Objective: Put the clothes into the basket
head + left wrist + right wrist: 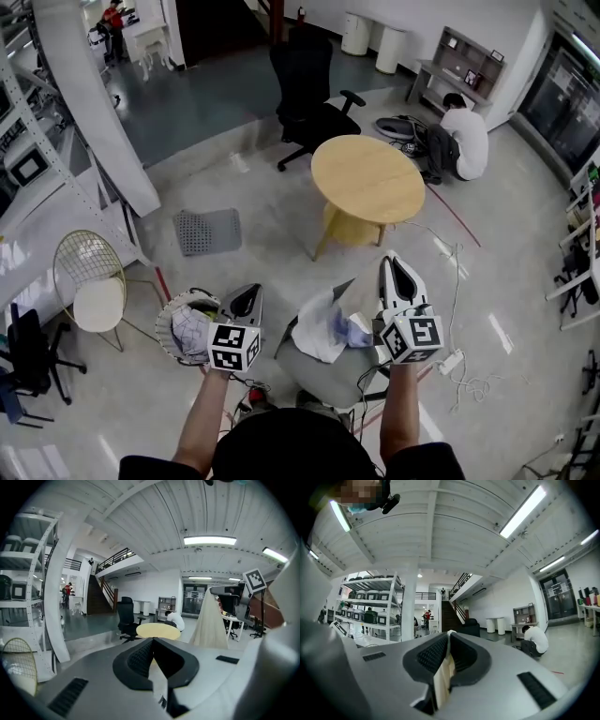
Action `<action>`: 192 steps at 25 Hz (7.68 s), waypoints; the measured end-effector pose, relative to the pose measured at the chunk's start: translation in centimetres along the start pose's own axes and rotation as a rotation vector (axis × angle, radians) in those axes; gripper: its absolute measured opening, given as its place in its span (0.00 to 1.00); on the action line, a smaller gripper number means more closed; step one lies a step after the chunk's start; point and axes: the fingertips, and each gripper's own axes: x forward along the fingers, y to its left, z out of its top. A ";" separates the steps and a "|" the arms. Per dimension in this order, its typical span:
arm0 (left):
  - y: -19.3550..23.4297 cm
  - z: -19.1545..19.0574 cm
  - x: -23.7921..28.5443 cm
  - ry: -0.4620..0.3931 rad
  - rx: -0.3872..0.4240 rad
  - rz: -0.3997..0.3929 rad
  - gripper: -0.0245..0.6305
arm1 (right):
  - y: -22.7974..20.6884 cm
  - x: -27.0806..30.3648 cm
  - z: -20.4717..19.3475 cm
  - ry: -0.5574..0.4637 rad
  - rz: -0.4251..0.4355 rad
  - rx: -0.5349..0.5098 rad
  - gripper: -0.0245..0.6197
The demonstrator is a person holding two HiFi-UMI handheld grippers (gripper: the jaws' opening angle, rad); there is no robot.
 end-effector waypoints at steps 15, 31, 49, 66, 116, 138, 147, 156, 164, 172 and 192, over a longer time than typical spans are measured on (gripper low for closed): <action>10.9 -1.9 -12.6 -0.043 -0.049 0.176 0.05 | 18.3 2.7 2.3 -0.059 0.245 -0.012 0.10; 20.1 -3.5 -22.9 -0.077 -0.089 0.366 0.05 | 35.5 5.8 2.3 -0.060 0.527 -0.020 0.10; 28.4 -5.7 -33.6 -0.120 -0.160 0.620 0.05 | 50.2 9.8 4.6 -0.103 0.792 -0.010 0.10; 32.3 -8.6 -38.9 -0.116 -0.218 0.751 0.05 | 58.2 11.4 1.7 -0.054 0.917 0.002 0.10; 34.0 -35.1 -25.2 0.263 -0.421 0.618 0.05 | 56.4 12.8 -48.6 0.693 0.787 -0.013 0.10; 31.5 -40.3 -22.7 0.342 -0.443 0.595 0.05 | 54.2 10.9 -56.6 0.791 0.819 0.013 0.34; 30.2 -35.6 -22.3 0.286 -0.396 0.599 0.05 | 53.2 10.7 -51.2 0.721 0.833 0.009 0.35; 28.8 -28.1 -22.9 0.190 -0.330 0.628 0.05 | 51.1 10.7 -42.2 0.600 0.830 0.028 0.32; 25.3 -21.5 -21.6 0.137 -0.274 0.614 0.05 | 46.9 10.0 -33.9 0.482 0.811 -0.001 0.23; 20.3 -16.6 -18.4 0.097 -0.201 0.538 0.05 | 39.3 8.0 -26.6 0.353 0.682 0.012 0.13; 5.8 -7.8 -1.1 0.067 -0.059 0.165 0.05 | 15.2 5.5 -20.4 0.262 0.284 -0.005 0.11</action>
